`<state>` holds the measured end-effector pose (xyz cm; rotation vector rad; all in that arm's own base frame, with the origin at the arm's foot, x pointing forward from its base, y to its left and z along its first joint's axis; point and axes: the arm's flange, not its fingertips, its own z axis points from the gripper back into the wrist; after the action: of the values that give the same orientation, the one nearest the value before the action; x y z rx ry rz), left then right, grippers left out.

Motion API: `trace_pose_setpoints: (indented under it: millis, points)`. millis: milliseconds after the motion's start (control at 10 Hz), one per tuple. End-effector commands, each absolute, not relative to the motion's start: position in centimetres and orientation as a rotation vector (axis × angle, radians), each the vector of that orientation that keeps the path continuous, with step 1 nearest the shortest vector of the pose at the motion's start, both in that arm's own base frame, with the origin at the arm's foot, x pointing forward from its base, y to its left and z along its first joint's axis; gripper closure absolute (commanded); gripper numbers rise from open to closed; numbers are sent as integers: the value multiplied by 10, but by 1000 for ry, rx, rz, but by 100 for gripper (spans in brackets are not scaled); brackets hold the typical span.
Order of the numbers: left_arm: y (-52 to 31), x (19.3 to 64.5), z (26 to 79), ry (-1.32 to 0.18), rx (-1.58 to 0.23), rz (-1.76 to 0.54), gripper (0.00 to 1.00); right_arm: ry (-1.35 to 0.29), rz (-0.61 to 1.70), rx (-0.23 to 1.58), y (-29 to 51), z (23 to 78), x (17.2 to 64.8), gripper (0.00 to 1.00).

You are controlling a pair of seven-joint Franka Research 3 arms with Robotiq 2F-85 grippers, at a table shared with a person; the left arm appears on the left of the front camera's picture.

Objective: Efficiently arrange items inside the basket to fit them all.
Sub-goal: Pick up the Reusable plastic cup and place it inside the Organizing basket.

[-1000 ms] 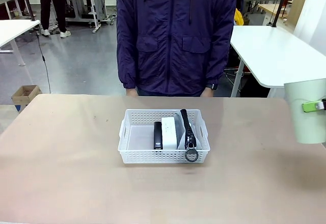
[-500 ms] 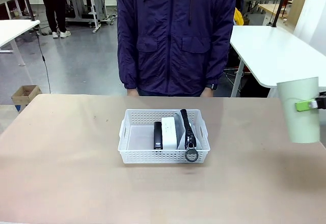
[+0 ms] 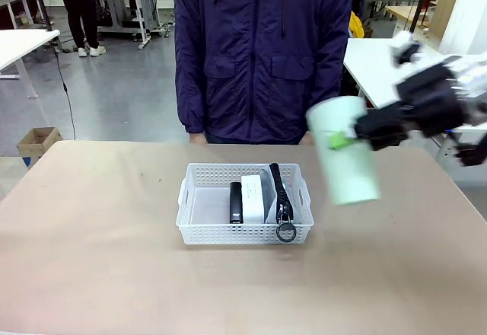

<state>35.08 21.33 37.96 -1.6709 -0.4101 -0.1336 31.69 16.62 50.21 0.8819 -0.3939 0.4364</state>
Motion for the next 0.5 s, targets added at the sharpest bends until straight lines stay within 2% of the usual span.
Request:
trace_pose_setpoints:
  millis: [0, 100, 200, 400]
  points:
    - [211, 348, 383, -411, -1663, -134, 0, -395, 258, 821, 250, 508, 342, 13]
    - [211, 348, 383, -411, -1663, -134, 0, -339, 244, 789, 285, 505, 348, 13]
    - [211, 348, 383, -411, -1663, -134, 0, -363, 229, 720, 311, 500, 359, 13]
    - [211, 348, 383, -411, -1663, -134, 0, -250, 228, 702, 351, 478, 391, 13]
